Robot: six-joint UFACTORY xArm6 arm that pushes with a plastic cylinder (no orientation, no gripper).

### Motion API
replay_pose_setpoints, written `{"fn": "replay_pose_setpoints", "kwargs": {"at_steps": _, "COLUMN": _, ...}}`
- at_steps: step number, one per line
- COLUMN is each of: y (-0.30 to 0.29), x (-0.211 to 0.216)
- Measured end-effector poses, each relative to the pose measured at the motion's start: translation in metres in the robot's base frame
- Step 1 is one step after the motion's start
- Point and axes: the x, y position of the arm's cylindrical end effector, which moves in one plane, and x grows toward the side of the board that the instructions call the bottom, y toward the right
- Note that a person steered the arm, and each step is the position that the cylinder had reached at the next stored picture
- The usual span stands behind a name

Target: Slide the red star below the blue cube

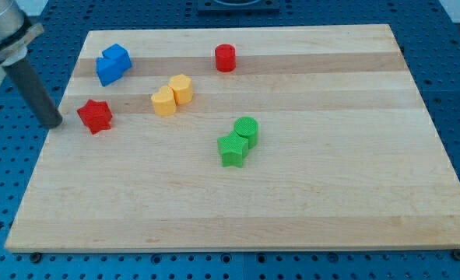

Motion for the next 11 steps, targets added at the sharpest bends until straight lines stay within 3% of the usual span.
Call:
{"fn": "replay_pose_setpoints", "kwargs": {"at_steps": 4, "y": 0.062, "x": 0.007}}
{"fn": "replay_pose_setpoints", "kwargs": {"at_steps": 11, "y": 0.107, "x": -0.078}}
